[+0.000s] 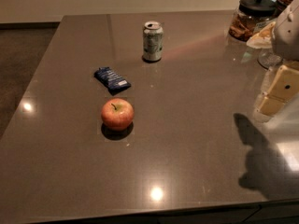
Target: Pick apple
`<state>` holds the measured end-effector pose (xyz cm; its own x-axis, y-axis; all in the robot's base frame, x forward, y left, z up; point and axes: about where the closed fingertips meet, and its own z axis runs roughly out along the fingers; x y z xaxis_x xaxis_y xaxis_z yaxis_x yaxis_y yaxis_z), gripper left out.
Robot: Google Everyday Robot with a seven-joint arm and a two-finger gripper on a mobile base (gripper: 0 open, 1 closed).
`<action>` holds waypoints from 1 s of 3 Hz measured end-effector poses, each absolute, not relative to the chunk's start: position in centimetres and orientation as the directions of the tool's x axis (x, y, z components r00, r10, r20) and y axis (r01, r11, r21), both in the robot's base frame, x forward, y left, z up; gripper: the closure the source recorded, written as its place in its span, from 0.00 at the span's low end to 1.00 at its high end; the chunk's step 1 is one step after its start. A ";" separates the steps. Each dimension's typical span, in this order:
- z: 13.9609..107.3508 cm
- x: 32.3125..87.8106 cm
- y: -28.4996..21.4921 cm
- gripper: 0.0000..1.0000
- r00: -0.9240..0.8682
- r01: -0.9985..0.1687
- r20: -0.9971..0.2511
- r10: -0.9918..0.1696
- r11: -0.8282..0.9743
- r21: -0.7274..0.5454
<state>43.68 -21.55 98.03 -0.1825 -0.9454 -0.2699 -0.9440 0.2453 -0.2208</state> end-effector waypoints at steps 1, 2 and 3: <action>104.5 38.8 -24.6 0.00 -0.115 -0.934 -0.358 -0.927 0.224 -0.278; 111.2 37.5 -26.3 0.00 -0.041 -0.905 -0.461 -0.886 0.229 -0.359; 116.5 38.4 -27.2 0.00 -0.007 -0.833 -0.536 -0.844 0.301 -0.464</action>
Offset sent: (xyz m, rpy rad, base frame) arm -0.5047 -0.1743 0.5783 0.2824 0.1137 0.3090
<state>38.39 -27.19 116.53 -0.0066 -0.8443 -0.5358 -0.8333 0.3008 -0.4638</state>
